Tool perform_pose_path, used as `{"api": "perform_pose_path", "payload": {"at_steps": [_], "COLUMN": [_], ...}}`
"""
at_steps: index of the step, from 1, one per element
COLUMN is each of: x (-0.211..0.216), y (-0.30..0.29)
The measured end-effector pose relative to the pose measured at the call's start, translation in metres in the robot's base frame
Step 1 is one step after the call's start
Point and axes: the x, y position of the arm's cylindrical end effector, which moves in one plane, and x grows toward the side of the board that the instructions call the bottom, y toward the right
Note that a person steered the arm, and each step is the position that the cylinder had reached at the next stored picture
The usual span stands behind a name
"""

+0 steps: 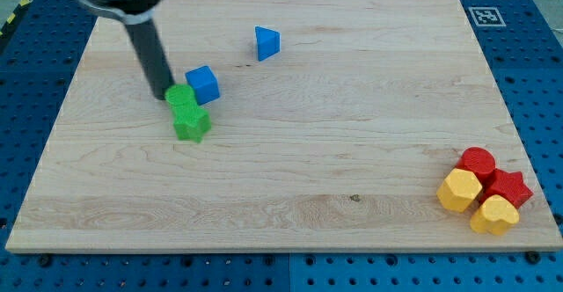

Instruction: Drag the blue cube horizontal to the triangle

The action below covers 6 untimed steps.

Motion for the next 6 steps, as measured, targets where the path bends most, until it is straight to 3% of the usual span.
{"api": "perform_pose_path", "payload": {"at_steps": [2,6], "x": [0.033,-0.023], "y": [0.045,0.036]}}
